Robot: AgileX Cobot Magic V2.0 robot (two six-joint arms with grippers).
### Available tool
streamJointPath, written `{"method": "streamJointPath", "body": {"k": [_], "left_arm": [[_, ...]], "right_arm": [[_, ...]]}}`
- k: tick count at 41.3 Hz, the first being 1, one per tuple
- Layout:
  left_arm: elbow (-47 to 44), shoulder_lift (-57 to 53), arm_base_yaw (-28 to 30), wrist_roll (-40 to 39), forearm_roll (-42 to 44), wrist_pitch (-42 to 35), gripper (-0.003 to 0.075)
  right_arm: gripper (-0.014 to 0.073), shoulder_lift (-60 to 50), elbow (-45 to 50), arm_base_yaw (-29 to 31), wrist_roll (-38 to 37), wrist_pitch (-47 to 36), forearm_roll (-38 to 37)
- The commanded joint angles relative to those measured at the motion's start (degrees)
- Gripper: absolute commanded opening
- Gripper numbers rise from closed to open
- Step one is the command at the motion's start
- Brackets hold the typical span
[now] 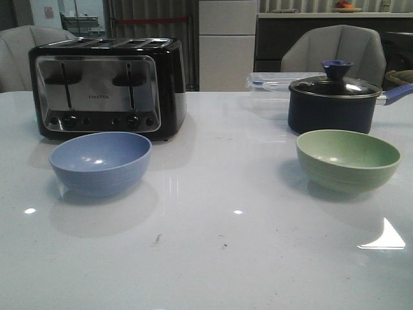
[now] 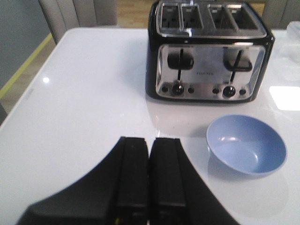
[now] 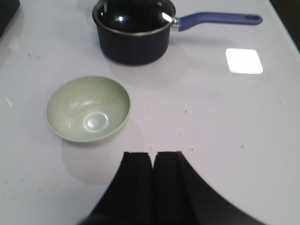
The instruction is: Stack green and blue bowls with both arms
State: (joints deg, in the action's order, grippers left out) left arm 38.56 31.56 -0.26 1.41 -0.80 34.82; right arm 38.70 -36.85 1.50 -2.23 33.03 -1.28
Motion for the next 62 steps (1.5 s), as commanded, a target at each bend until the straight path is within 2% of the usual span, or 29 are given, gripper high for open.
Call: {"method": "streamJointPath", "body": {"k": [1, 9, 11, 14, 15, 20, 23, 33, 52, 55, 62], "left_arm": [[1.98, 2.35, 0.08, -0.16, -0.04, -3.17, 0.0093], [1.98, 5.9, 0.08, -0.16, -0.15, -3.12, 0.0095], [1.98, 6.68, 0.08, -0.16, -0.15, -3.12, 0.0109], [1.98, 7.94, 0.08, -0.16, -0.15, -3.12, 0.0185], [1.98, 8.15, 0.08, -0.16, -0.15, -3.12, 0.0218], [1.98, 9.72, 0.08, -0.16, -0.15, -3.25, 0.0423], [1.98, 10.59, 0.08, -0.16, -0.15, -3.25, 0.0483], [1.98, 13.49, 0.08, -0.16, -0.15, -3.33, 0.0449], [1.98, 15.53, 0.08, -0.16, -0.05, -3.33, 0.0435], [1.98, 15.53, 0.08, -0.16, -0.05, -3.33, 0.0435], [1.98, 15.53, 0.08, -0.16, -0.05, -3.33, 0.0435]], "right_arm": [[0.0054, 4.38, -1.41, -0.03, 0.35, -2.49, -0.2], [0.0063, 12.82, -1.41, -0.03, 0.35, -1.93, -0.2], [0.0093, 14.85, -1.41, -0.03, 0.35, -1.93, -0.2], [0.0201, 17.69, -1.41, -0.03, 0.35, -2.35, -0.2], [0.0261, 18.51, -1.41, -0.03, 0.35, -2.69, -0.2], [0.0498, 22.78, -1.93, -0.03, 0.35, -4.53, -0.15], [0.0559, 25.22, -3.07, -0.03, 0.35, -5.39, 0.69], [0.0559, 35.63, -12.41, -0.03, 0.35, -4.67, 4.15], [0.0556, 58.22, -33.51, -0.03, 0.54, 7.51, 5.62], [0.0533, 61.16, -36.18, -0.03, 1.17, 9.27, 6.28], [0.0407, 66.19, -40.9, -0.03, 5.17, 12.09, 9.61]]}}
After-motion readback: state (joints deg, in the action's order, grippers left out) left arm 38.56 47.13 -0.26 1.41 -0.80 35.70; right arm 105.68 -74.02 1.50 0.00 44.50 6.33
